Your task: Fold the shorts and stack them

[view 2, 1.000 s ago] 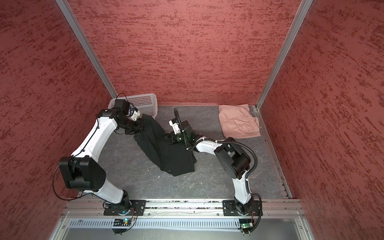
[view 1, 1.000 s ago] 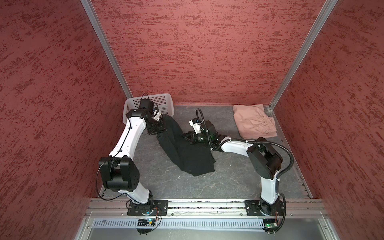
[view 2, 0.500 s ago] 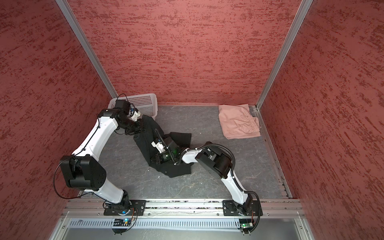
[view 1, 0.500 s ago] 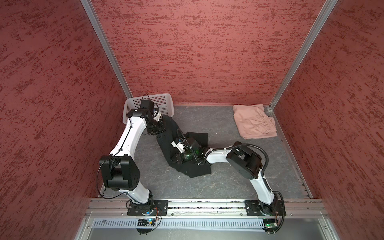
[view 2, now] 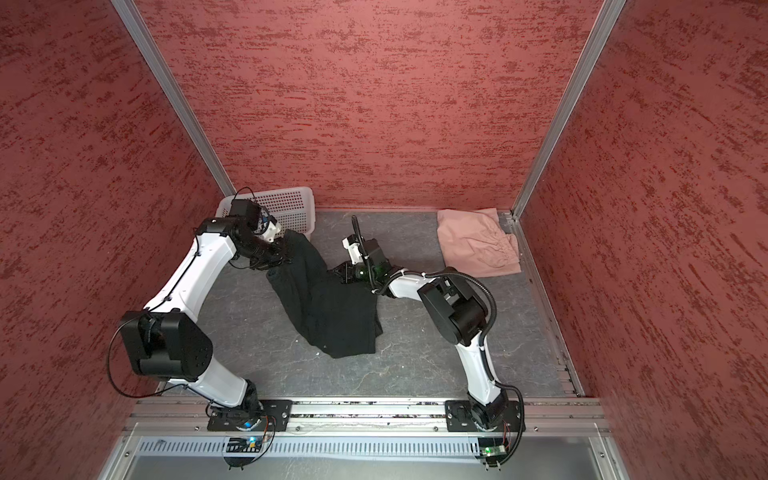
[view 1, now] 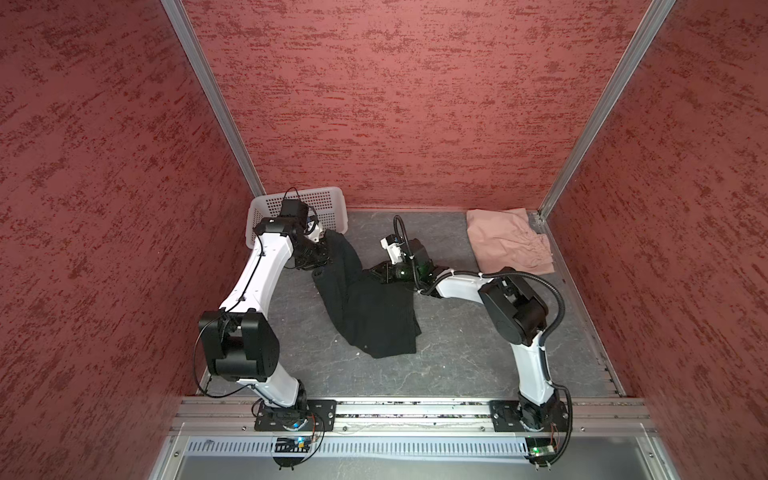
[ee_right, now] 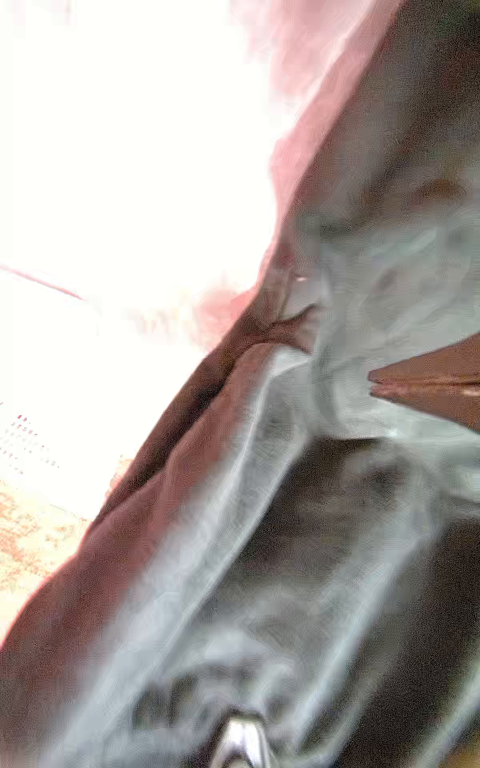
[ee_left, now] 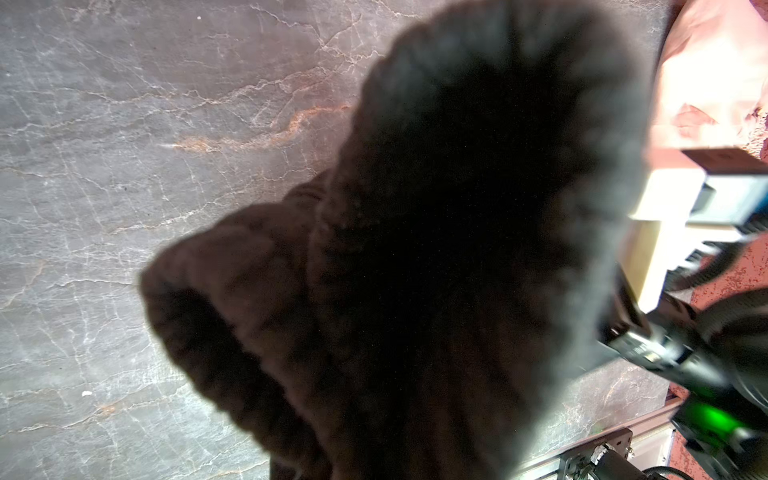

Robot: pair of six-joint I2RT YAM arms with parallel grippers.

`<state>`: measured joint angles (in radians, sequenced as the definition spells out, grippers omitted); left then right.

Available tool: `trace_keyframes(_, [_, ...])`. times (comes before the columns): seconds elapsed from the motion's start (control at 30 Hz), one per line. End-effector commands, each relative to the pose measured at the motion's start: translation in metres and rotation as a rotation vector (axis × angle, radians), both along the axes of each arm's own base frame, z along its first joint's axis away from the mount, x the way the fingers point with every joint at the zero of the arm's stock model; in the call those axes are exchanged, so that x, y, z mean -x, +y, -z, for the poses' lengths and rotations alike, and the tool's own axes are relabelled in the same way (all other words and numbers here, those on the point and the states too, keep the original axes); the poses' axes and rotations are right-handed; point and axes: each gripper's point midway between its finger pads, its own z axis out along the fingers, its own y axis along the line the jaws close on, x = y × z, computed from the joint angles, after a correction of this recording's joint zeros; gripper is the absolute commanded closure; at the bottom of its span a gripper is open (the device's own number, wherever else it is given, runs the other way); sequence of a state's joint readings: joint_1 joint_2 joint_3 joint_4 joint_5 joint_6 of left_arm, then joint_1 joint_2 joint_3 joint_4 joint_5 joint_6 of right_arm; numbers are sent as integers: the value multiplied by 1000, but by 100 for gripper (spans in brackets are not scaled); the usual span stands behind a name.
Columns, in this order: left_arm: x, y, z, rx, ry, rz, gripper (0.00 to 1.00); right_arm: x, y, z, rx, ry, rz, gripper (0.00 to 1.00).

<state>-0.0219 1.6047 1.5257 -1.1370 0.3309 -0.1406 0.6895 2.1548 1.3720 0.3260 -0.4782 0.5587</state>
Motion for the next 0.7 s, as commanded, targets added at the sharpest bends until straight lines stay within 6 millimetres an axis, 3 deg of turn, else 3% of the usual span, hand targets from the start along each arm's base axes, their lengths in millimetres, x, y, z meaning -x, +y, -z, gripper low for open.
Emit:
trace_keyframes(0.0, [-3, -2, -9, 4, -42, 18, 100, 1, 20, 8, -11, 2, -45, 99])
trace_keyframes(0.17, [-1, -3, -12, 7, -49, 18, 100, -8, 33, 4, -52, -1, -58, 100])
trace_keyframes(0.43, [6, -7, -26, 35, -82, 26, 100, -42, 44, 33, 48, -14, 3, 100])
trace_keyframes(0.57, [13, -9, -30, 41, -90, 32, 100, -64, 38, 42, 135, -53, 69, 98])
trace_keyframes(0.67, [17, -8, -28, 36, -87, 36, 100, -70, 30, 38, 155, -73, 92, 95])
